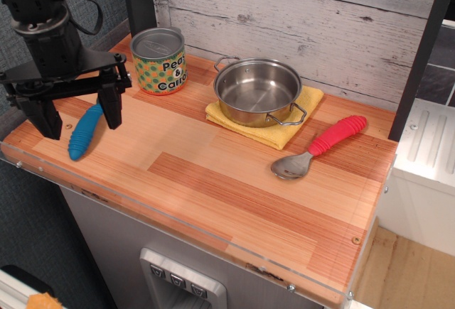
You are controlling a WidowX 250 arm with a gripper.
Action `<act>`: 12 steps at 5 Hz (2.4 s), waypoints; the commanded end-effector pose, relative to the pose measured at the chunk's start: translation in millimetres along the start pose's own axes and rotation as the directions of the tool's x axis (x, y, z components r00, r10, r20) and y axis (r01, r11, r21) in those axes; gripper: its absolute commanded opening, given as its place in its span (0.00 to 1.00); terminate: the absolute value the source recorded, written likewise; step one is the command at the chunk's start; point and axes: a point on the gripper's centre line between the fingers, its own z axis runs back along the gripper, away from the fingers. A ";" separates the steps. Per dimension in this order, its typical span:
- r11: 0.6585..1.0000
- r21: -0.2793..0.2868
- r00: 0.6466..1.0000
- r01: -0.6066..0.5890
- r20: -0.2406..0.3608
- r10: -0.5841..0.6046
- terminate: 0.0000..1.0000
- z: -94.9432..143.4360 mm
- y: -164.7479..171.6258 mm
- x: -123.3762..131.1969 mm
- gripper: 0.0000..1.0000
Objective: PICK UP THE VESSEL AND ANOTHER SIDE OF THE TABLE
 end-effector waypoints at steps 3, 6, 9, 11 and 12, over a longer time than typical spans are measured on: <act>0.998 -0.050 0.999 -0.040 -0.002 0.040 0.00 5.3 -44.2 22.2 1.00; 0.984 0.006 0.981 -0.176 0.084 0.175 0.00 -6.9 -125.1 55.9 1.00; 0.979 0.030 0.978 -0.203 0.044 0.202 0.00 -41.3 -136.6 63.9 1.00; 0.976 0.044 0.977 -0.214 0.032 0.213 0.00 -55.4 -145.5 68.5 1.00; 0.978 0.038 0.978 -0.206 0.031 0.205 0.00 -58.6 -147.1 69.7 1.00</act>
